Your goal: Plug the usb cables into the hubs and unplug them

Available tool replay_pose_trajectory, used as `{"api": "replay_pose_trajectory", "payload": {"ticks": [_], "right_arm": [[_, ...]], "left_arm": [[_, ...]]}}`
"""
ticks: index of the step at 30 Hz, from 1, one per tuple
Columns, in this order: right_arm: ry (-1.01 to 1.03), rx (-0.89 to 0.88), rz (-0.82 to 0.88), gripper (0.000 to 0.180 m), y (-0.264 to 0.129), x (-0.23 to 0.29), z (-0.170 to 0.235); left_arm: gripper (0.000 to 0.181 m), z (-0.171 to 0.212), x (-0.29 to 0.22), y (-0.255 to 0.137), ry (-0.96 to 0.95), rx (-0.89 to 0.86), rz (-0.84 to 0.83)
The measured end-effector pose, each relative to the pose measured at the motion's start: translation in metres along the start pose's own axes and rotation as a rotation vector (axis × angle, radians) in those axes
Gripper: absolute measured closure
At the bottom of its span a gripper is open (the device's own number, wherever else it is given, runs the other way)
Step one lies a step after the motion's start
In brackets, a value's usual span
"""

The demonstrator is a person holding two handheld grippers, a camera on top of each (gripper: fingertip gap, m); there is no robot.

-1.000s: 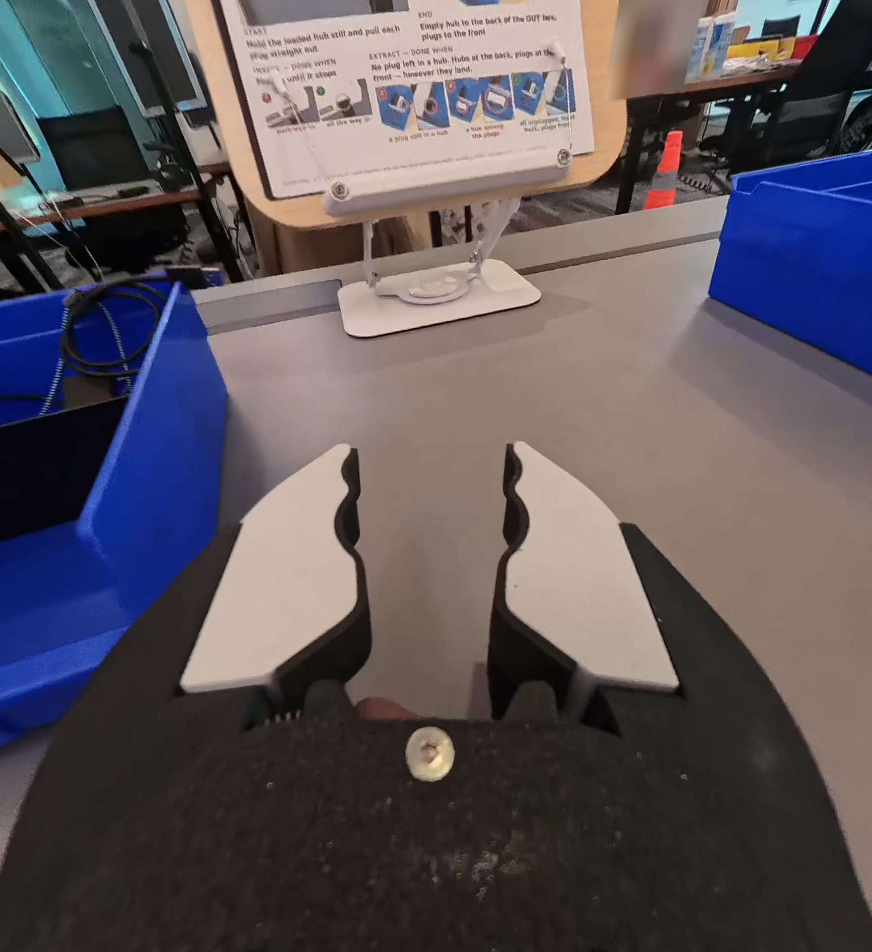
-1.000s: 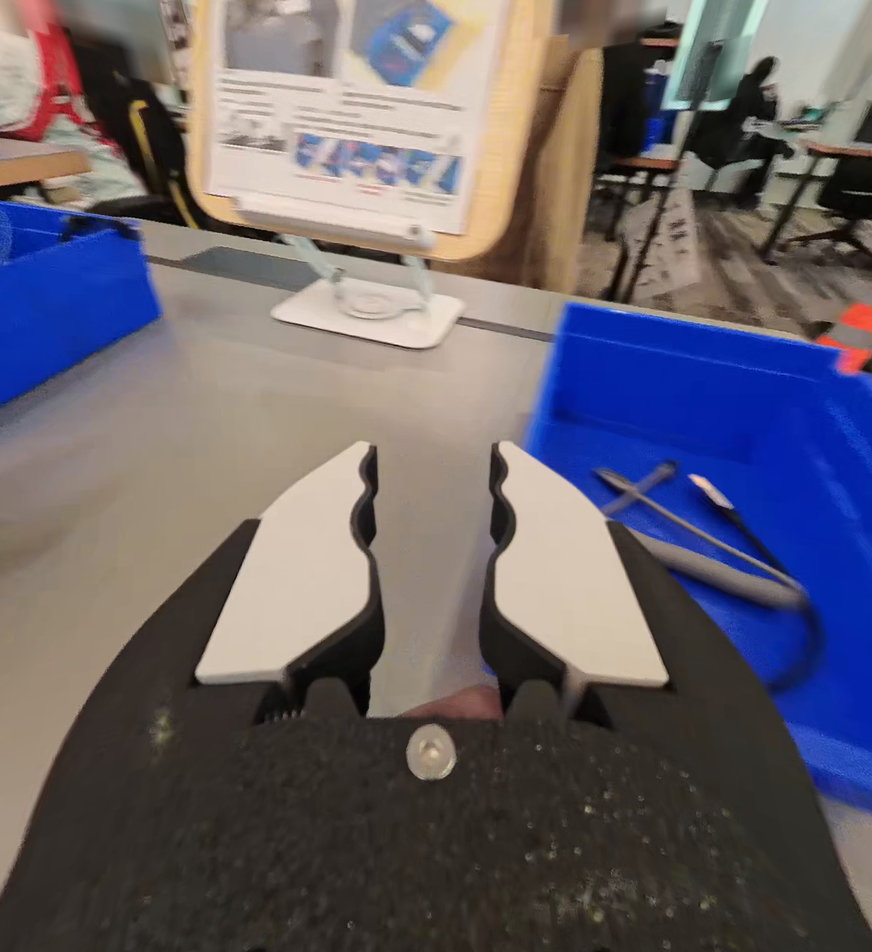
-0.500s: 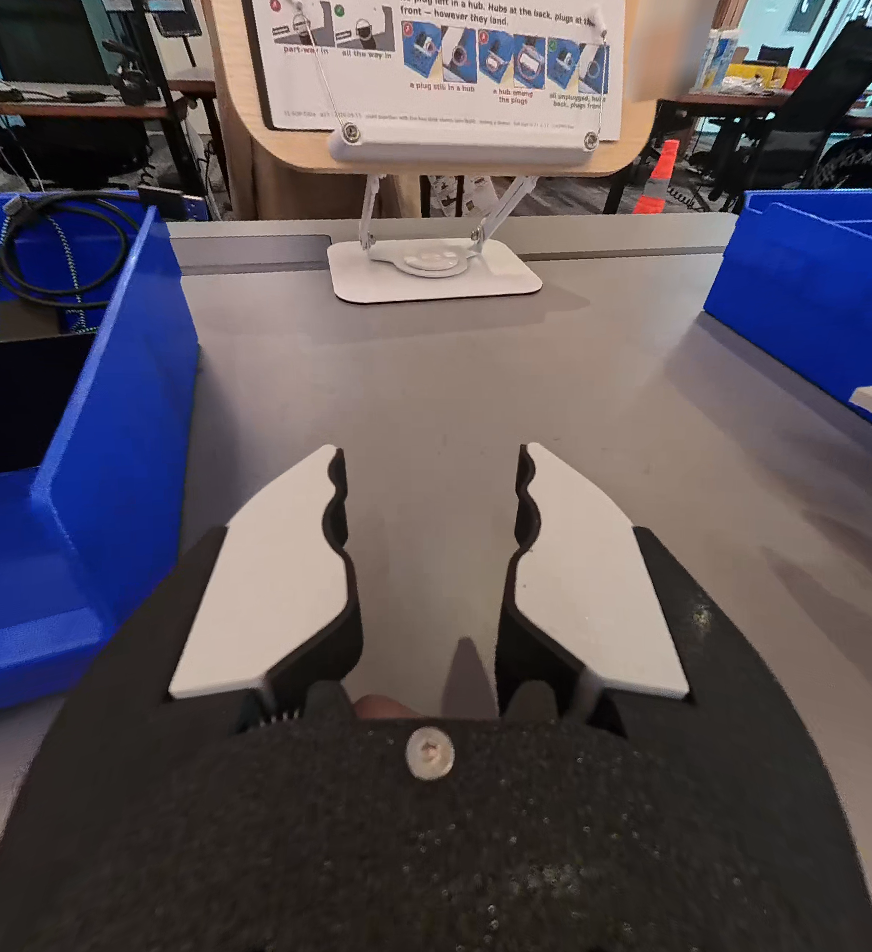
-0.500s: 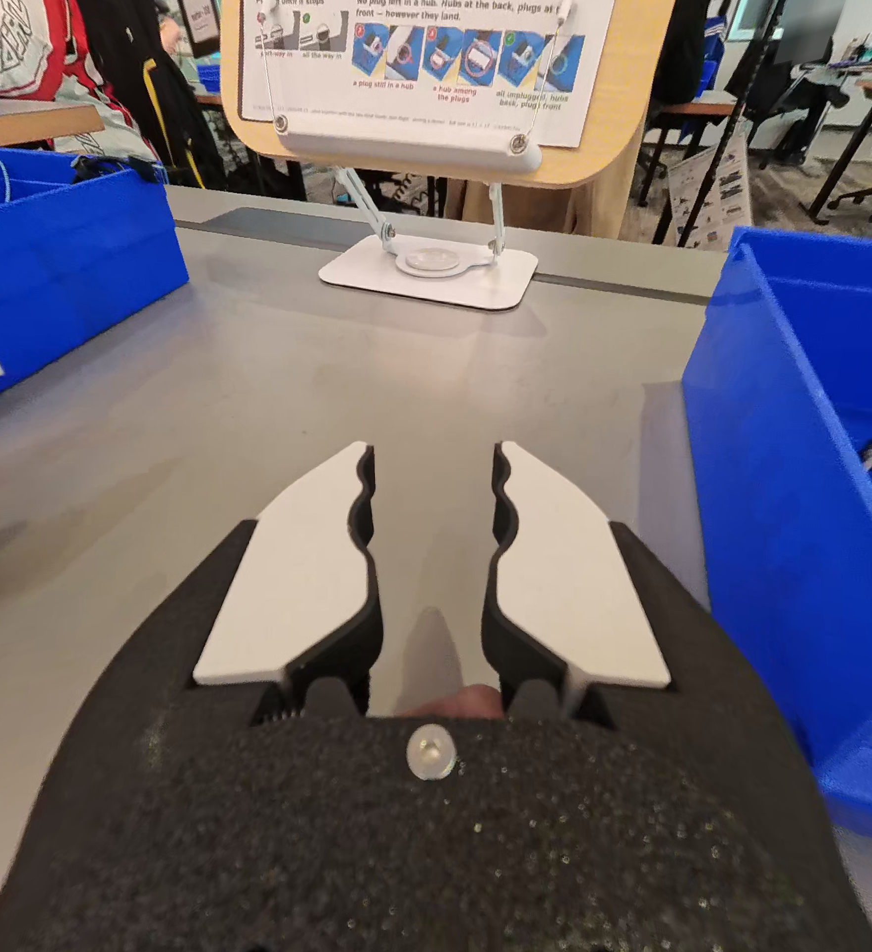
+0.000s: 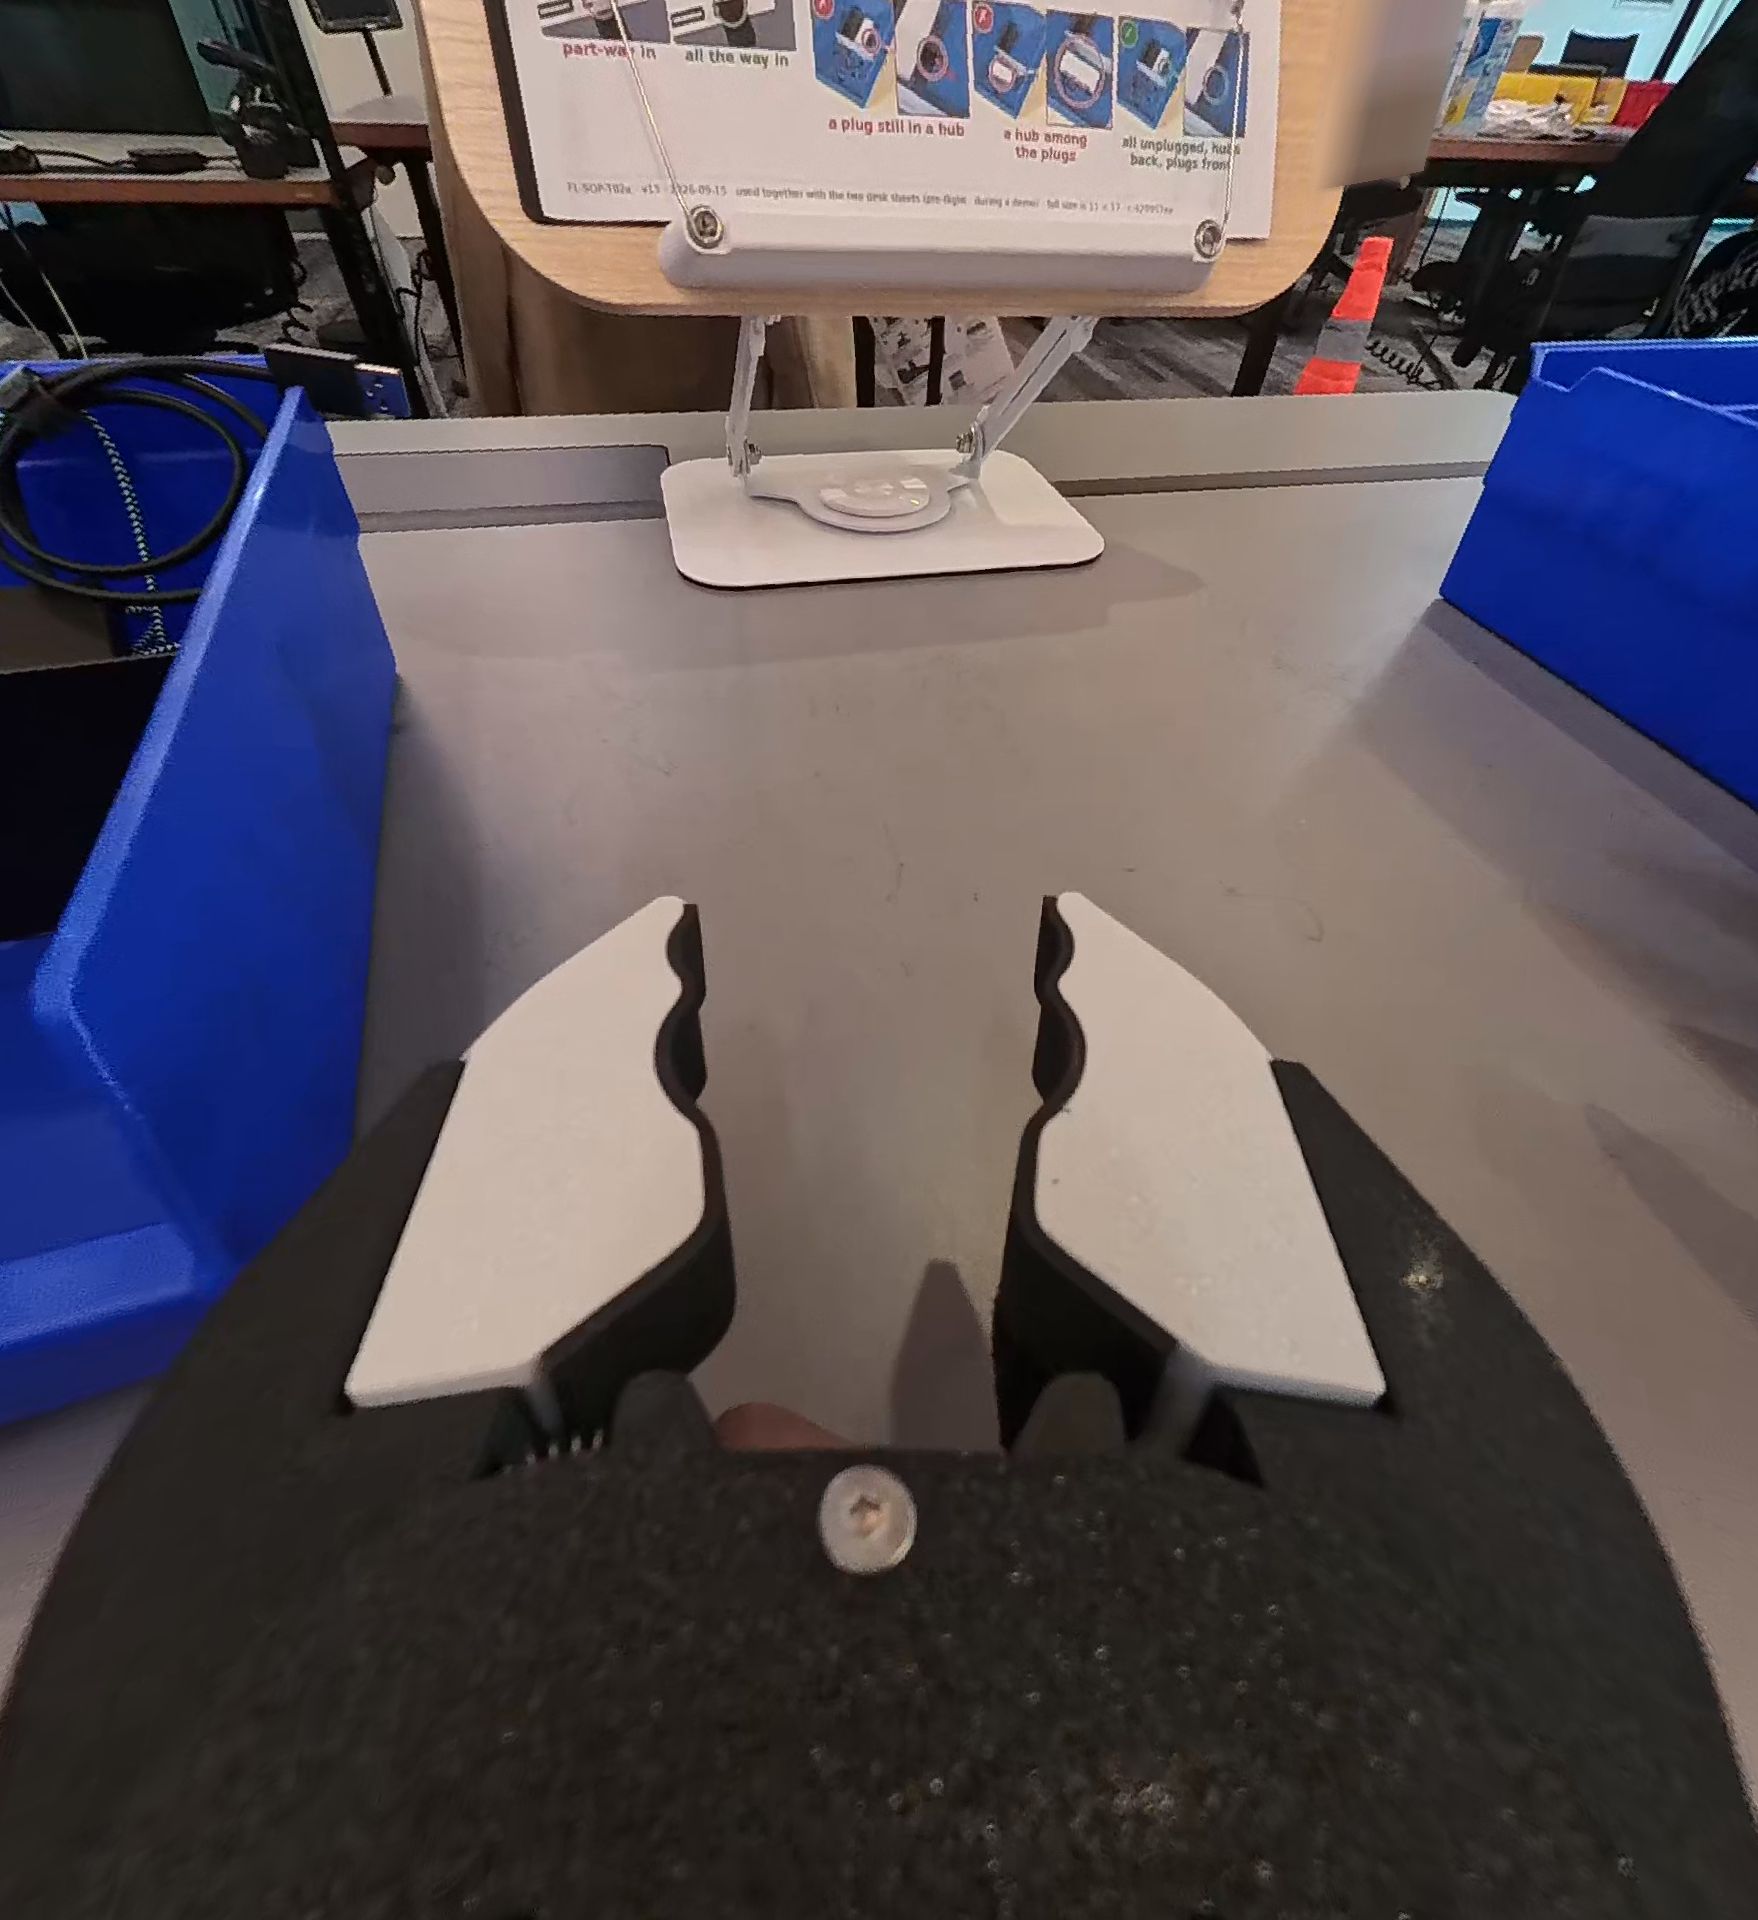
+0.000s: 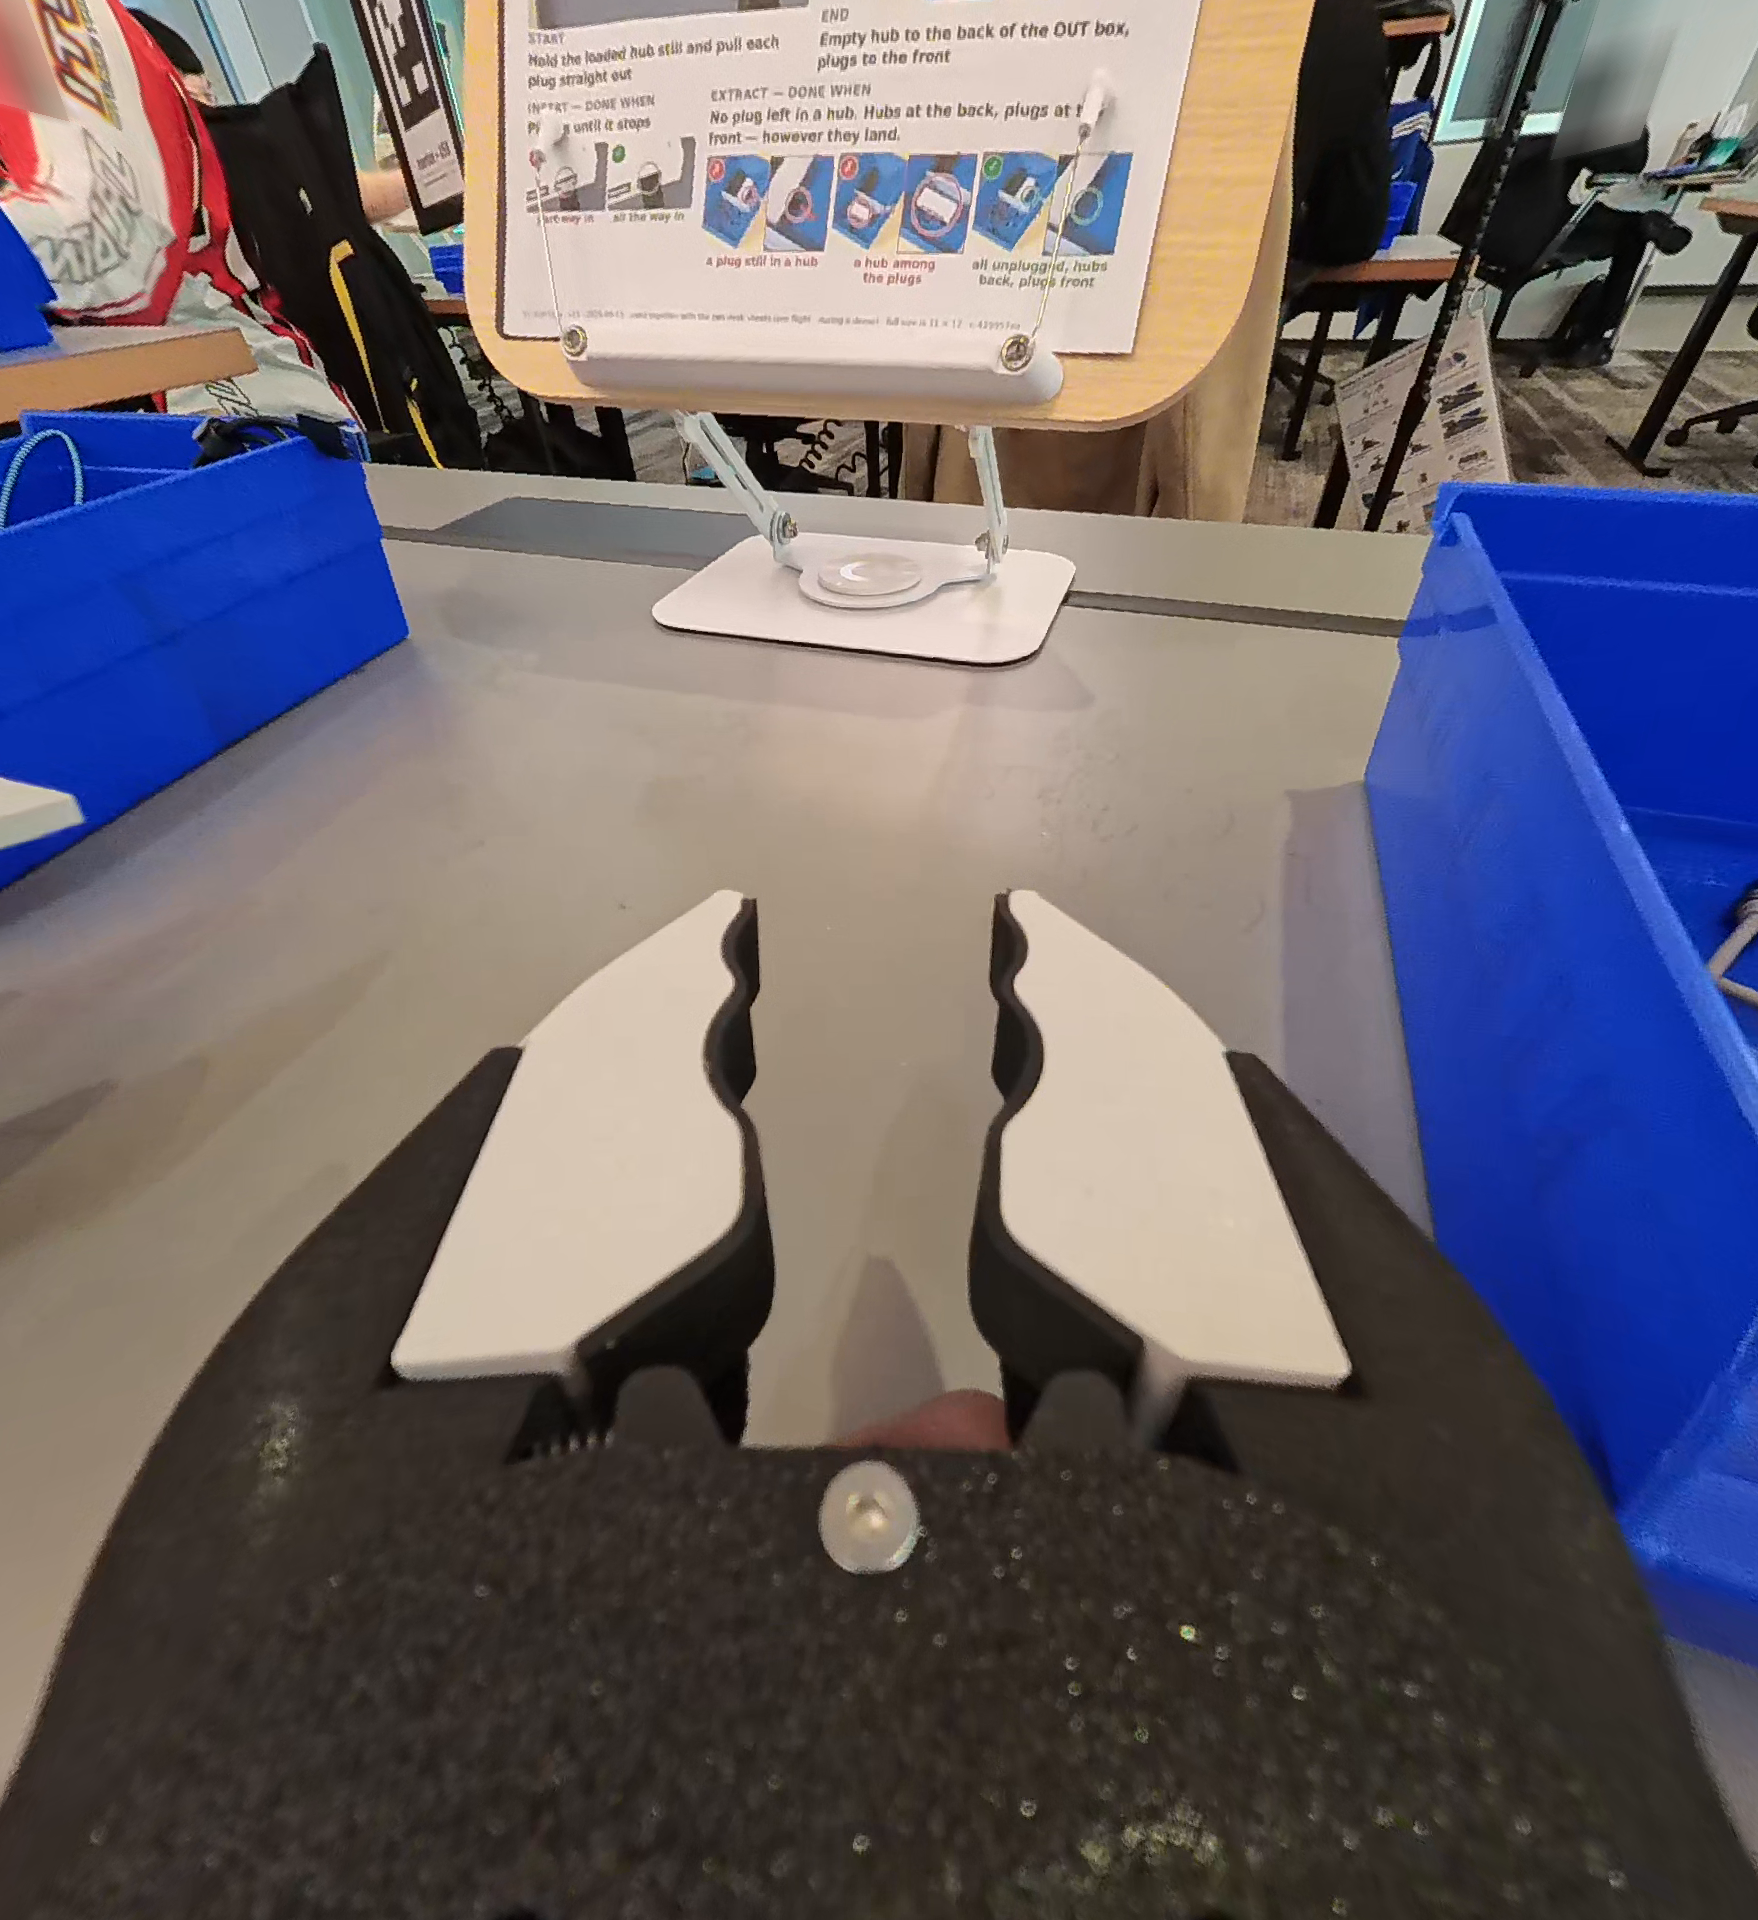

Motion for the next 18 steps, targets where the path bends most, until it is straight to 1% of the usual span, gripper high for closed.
{"api": "replay_pose_trajectory", "payload": {"ticks": [6, 8, 10, 12, 14, 16, 18], "right_arm": [[0.004, -0.001, -0.008, 0.138, 0.0, 0.0, 0.0], [-0.011, -0.007, -0.008, 0.138, -0.001, 0.002, -0.001], [-0.035, -0.001, -0.032, 0.138, 0.0, 0.005, 0.0], [-0.058, 0.012, -0.063, 0.138, 0.001, 0.01, 0.0], [-0.077, 0.019, -0.081, 0.138, 0.002, 0.013, 0.001], [-0.083, 0.017, -0.092, 0.138, 0.002, 0.015, 0.001], [-0.083, 0.01, -0.109, 0.138, 0.002, 0.017, 0.0]], "left_arm": [[0.118, 0.001, -0.005, -0.001, 0.033, 0.018, 0.013], [0.119, -0.004, -0.012, -0.008, 0.056, 0.042, 0.098], [0.118, -0.023, -0.009, -0.021, 0.163, 0.067, 0.182], [0.122, -0.054, 0.015, -0.032, 0.32, 0.084, 0.194], [0.124, -0.086, 0.051, -0.03, 0.464, 0.168, 0.226], [0.124, -0.112, 0.094, -0.013, 0.557, 0.314, 0.253], [0.121, -0.13, 0.144, 0.018, 0.594, 0.448, 0.188]]}}
Point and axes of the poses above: each gripper's, where its closed fingertips meet, y out along the fingers, z out of its underside, x = y × z across the jaws, the point moved 7 cm from there along -y, back along the fingers, and after that the axes turned 9 degrees about -x, right-handed, at the moved point
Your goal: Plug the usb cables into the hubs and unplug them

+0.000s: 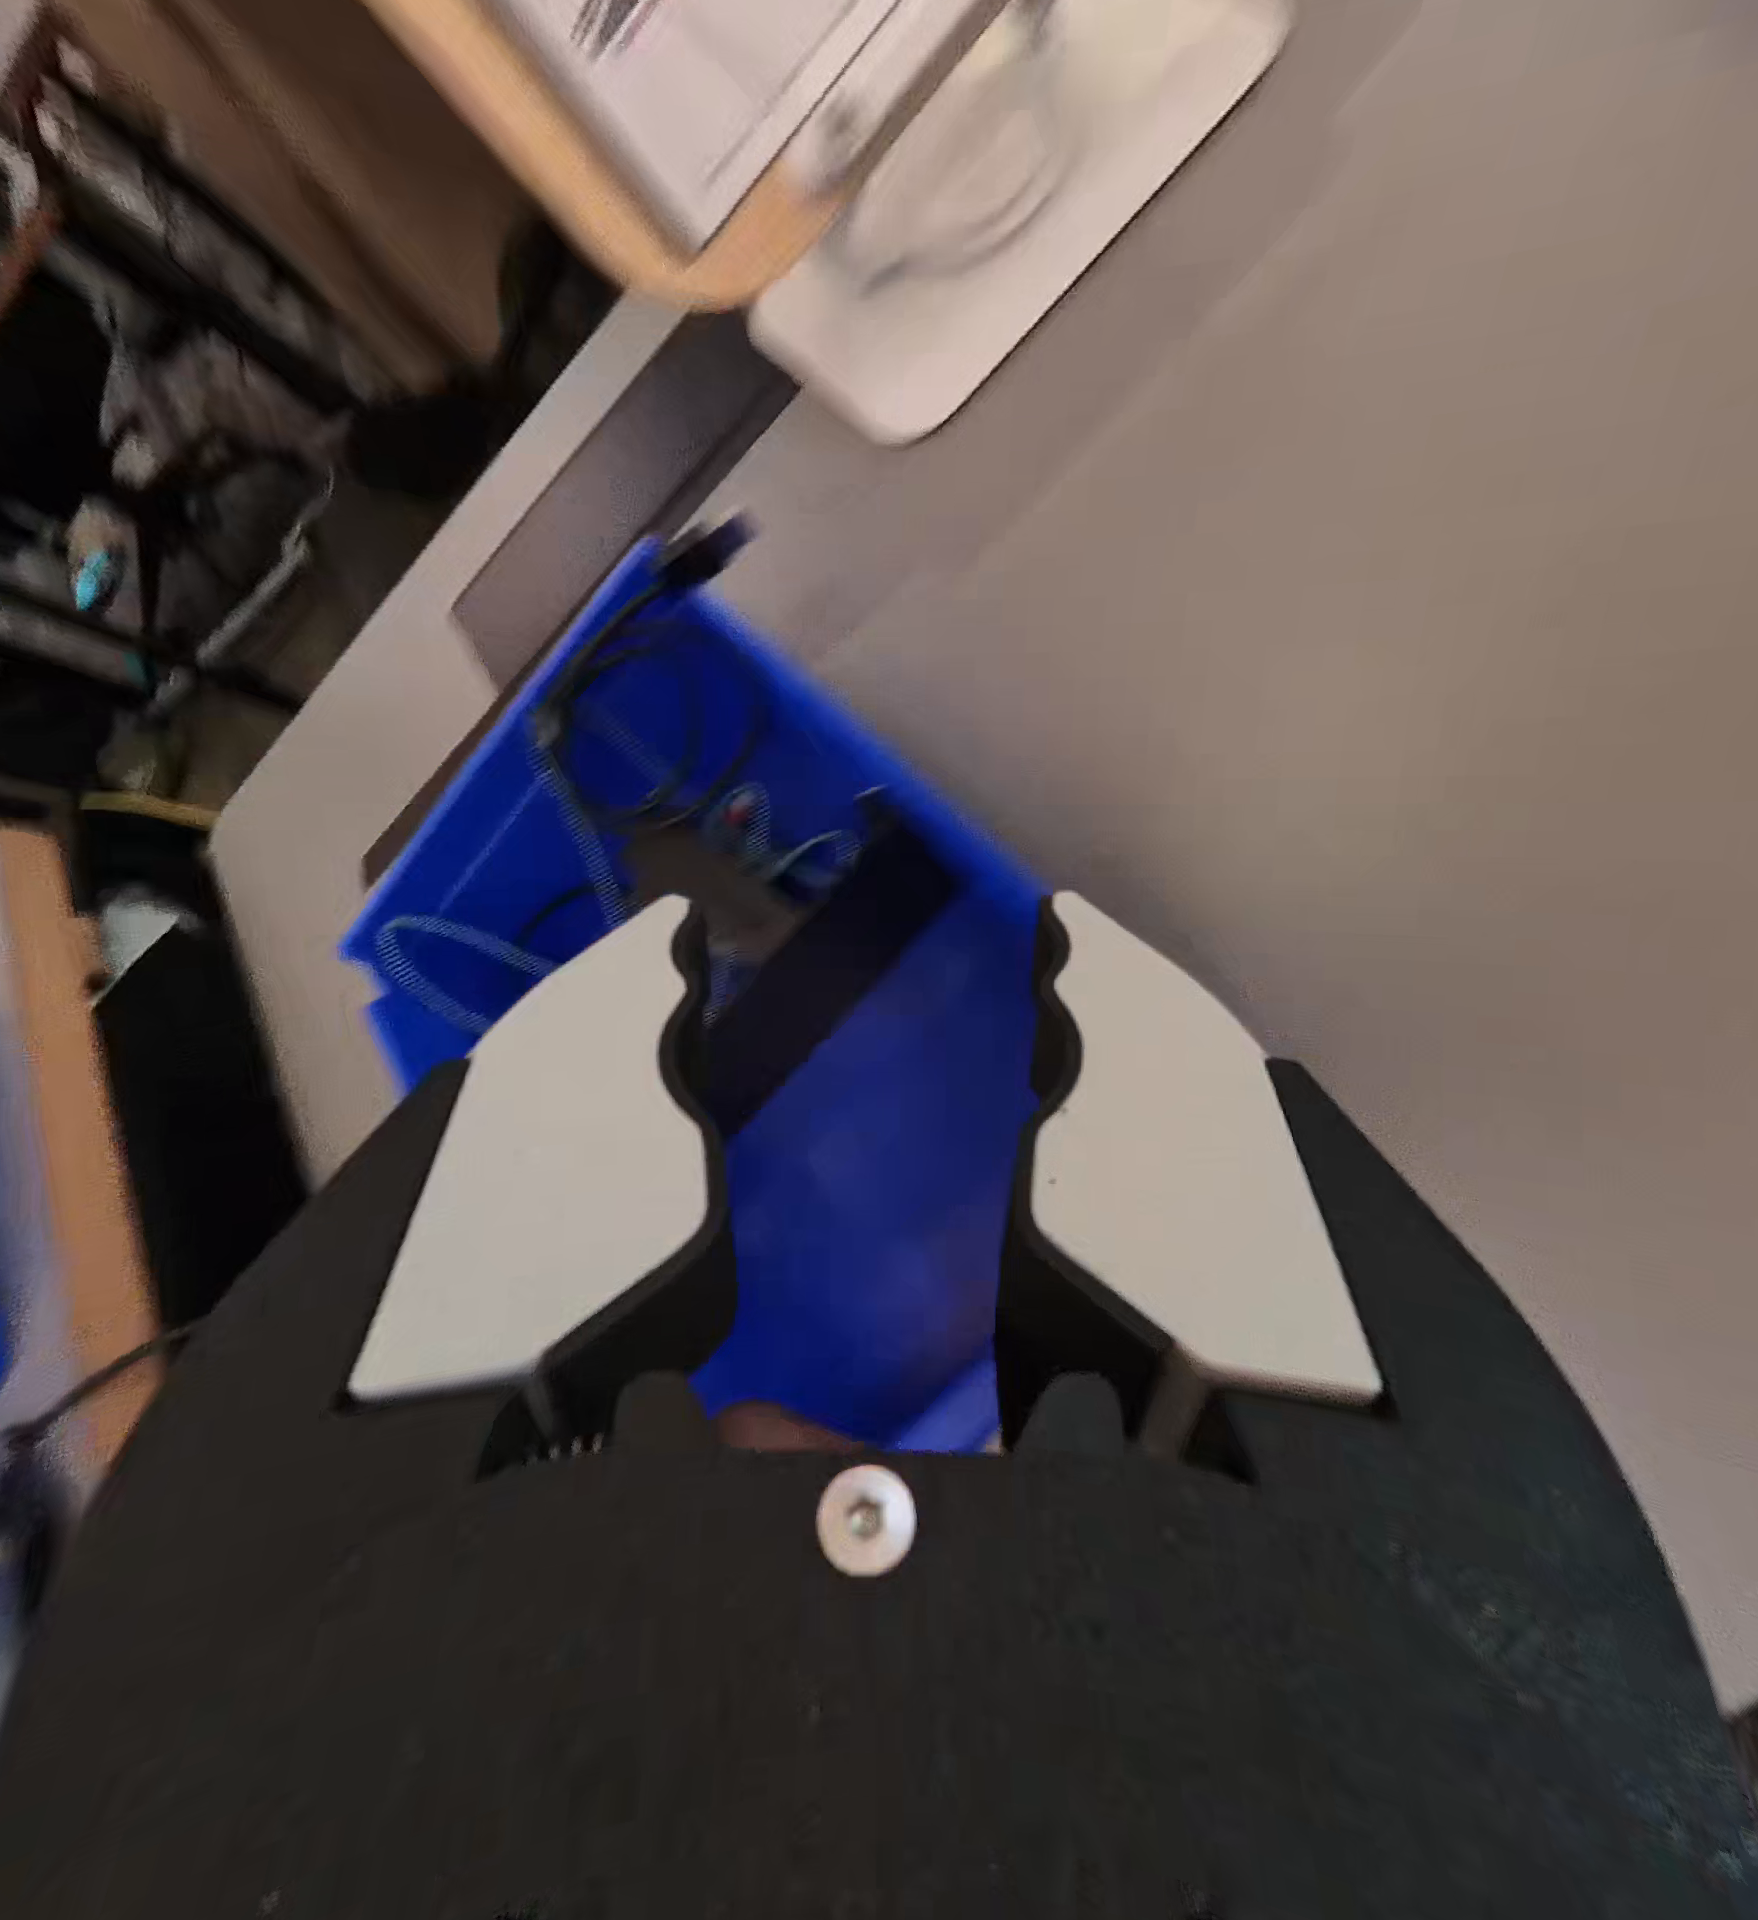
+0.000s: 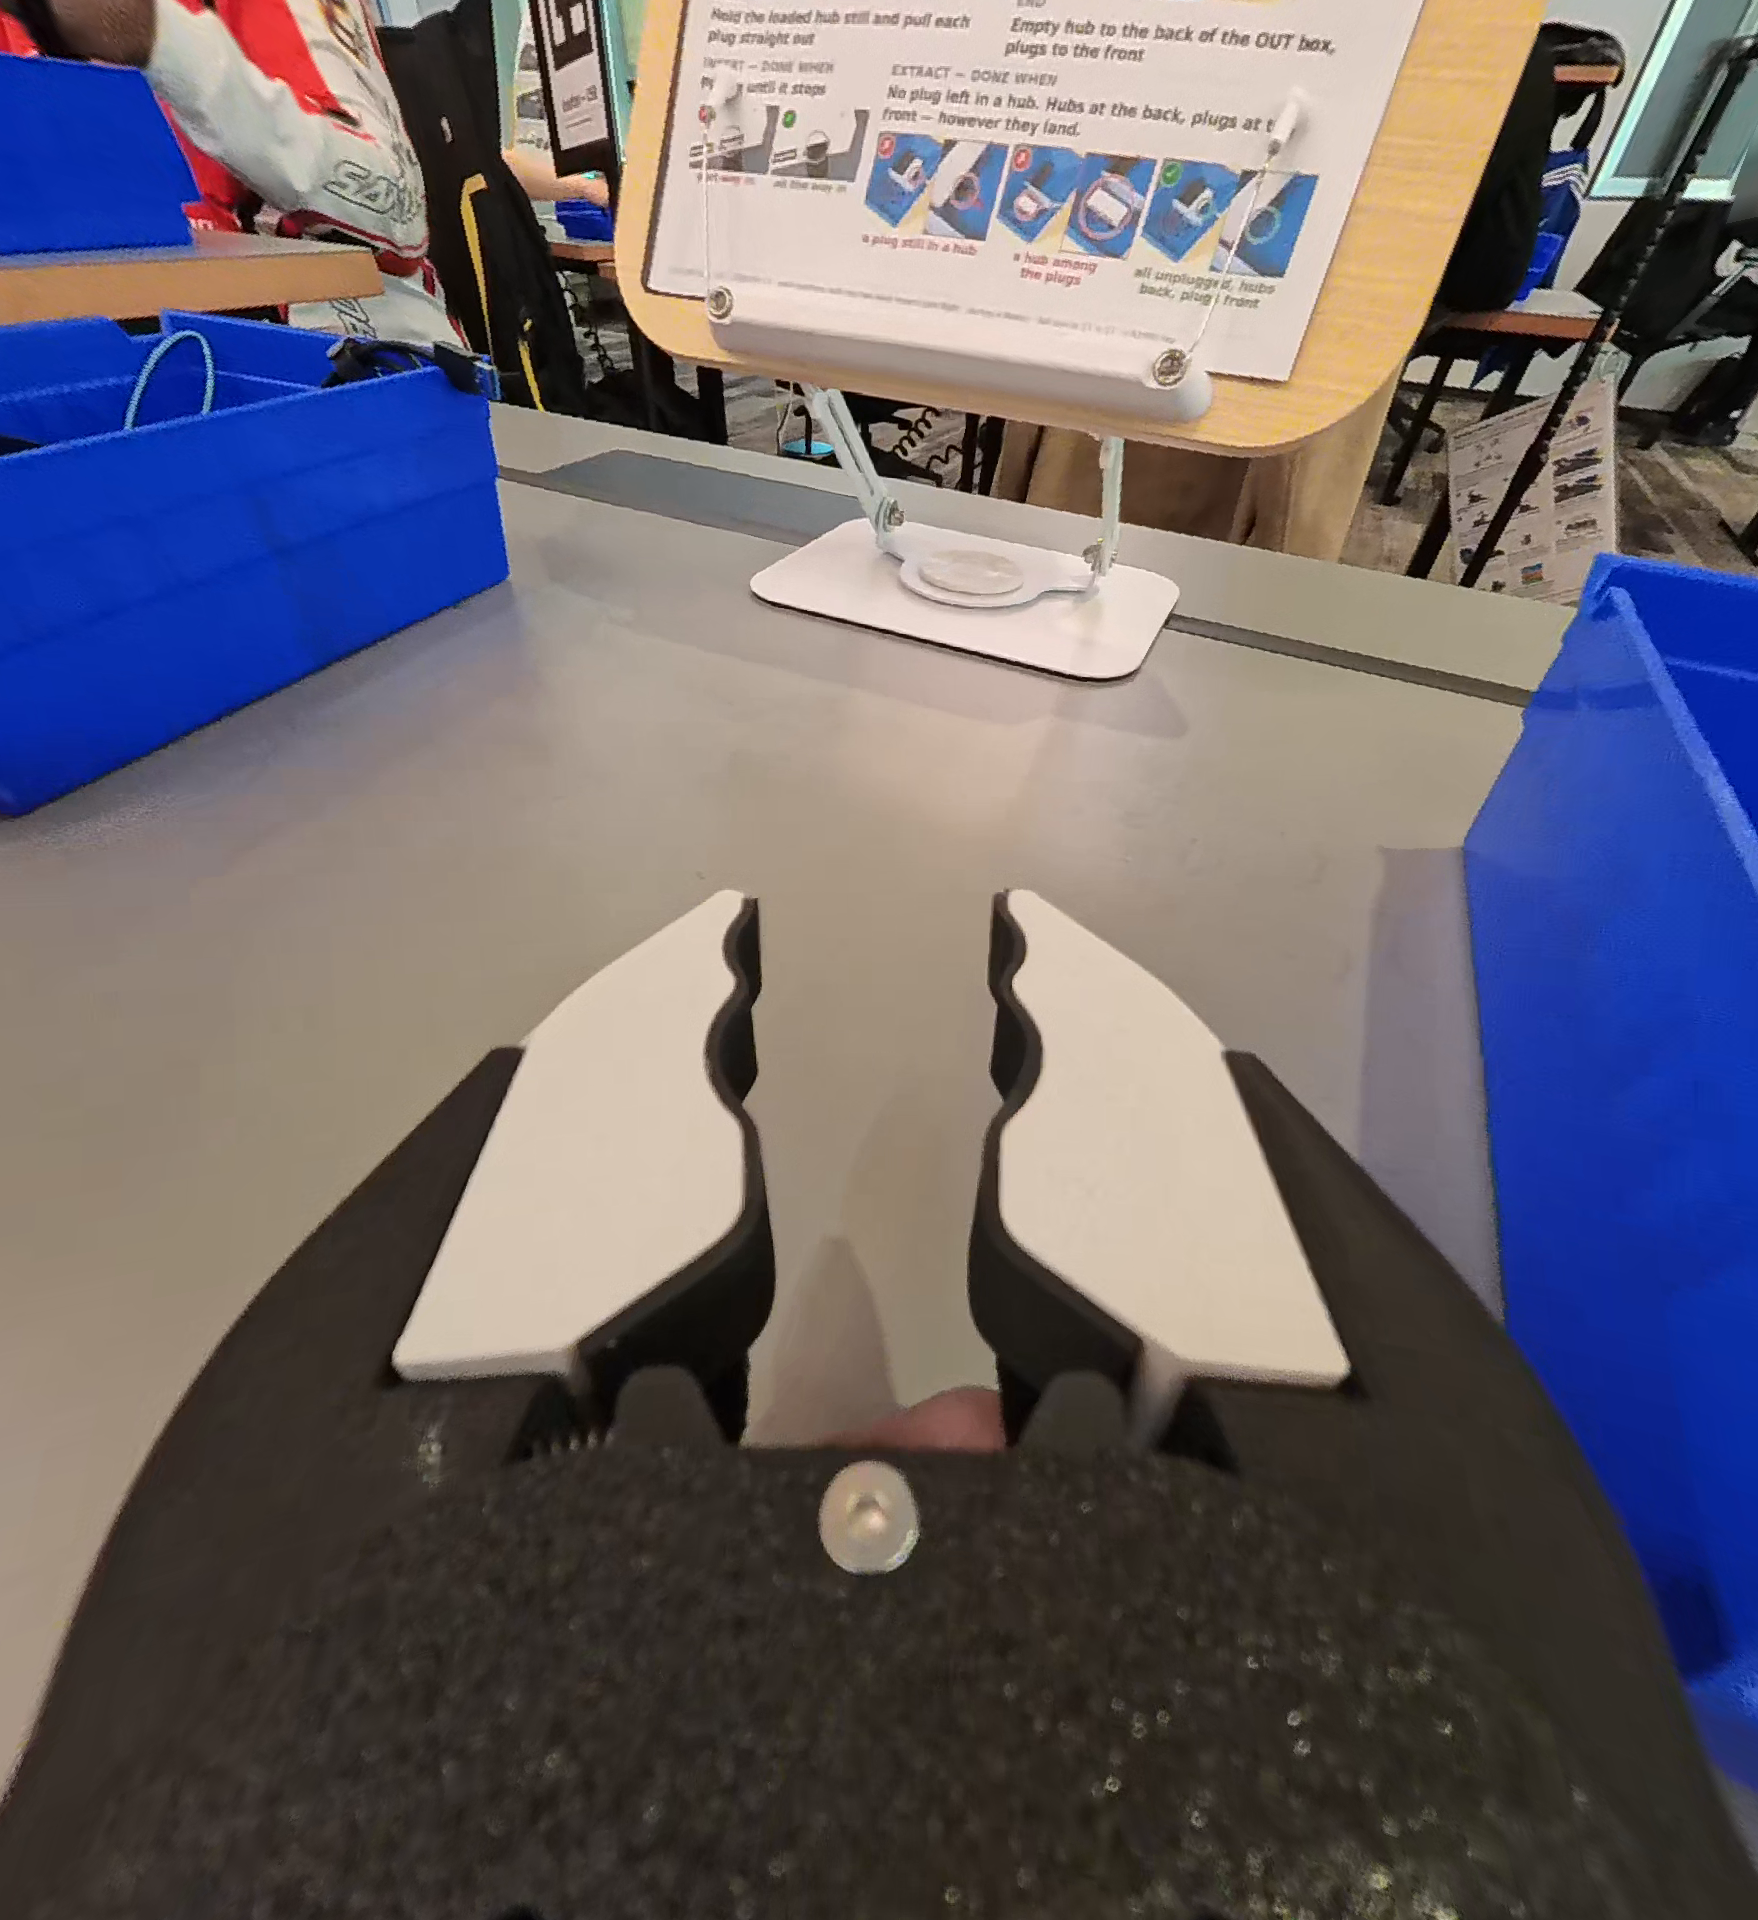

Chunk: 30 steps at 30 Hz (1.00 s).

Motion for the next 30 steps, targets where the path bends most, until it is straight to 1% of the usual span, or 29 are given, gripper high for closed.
{"api": "replay_pose_trajectory", "payload": {"ticks": [3, 6, 8, 11, 15, 18, 22, 24, 27, 30], "right_arm": [[0.002, 0.017, -0.014, 0.138, 0.002, 0.001, 0.001], [0.017, 0.026, -0.019, 0.138, 0.003, 0.0, 0.002], [0.024, 0.025, -0.022, 0.138, 0.002, -0.001, 0.001], [0.035, 0.019, -0.025, 0.138, 0.002, -0.002, 0.001], [0.044, 0.009, -0.03, 0.139, 0.001, -0.002, 0.001], [0.048, 0.008, -0.035, 0.139, 0.001, -0.003, 0.001], [0.045, 0.014, -0.038, 0.139, 0.001, -0.002, 0.001], [0.042, 0.02, -0.04, 0.139, 0.002, -0.002, 0.001], [0.037, 0.016, -0.037, 0.139, 0.001, -0.001, 0.001], [0.031, 0.013, -0.033, 0.139, 0.001, -0.001, 0.001]], "left_arm": [[0.117, 0.012, 0.064, 0.046, -0.127, 0.169, 0.029], [0.117, 0.026, 0.091, 0.095, -0.296, 0.261, 0.095], [0.115, 0.038, 0.098, 0.121, -0.394, 0.344, 0.106], [0.112, 0.059, 0.101, 0.149, -0.458, 0.458, 0.062], [0.114, 0.077, 0.089, 0.172, -0.494, 0.509, 0.069], [0.121, 0.084, 0.077, 0.184, -0.494, 0.541, 0.1], [0.136, 0.08, 0.078, 0.183, -0.518, 0.56, 0.115], [0.138, 0.071, 0.087, 0.172, -0.534, 0.506, 0.09], [0.142, 0.049, 0.106, 0.143, -0.568, 0.38, 0.07], [0.144, 0.017, 0.123, 0.104, -0.574, 0.249, 0.054]]}}
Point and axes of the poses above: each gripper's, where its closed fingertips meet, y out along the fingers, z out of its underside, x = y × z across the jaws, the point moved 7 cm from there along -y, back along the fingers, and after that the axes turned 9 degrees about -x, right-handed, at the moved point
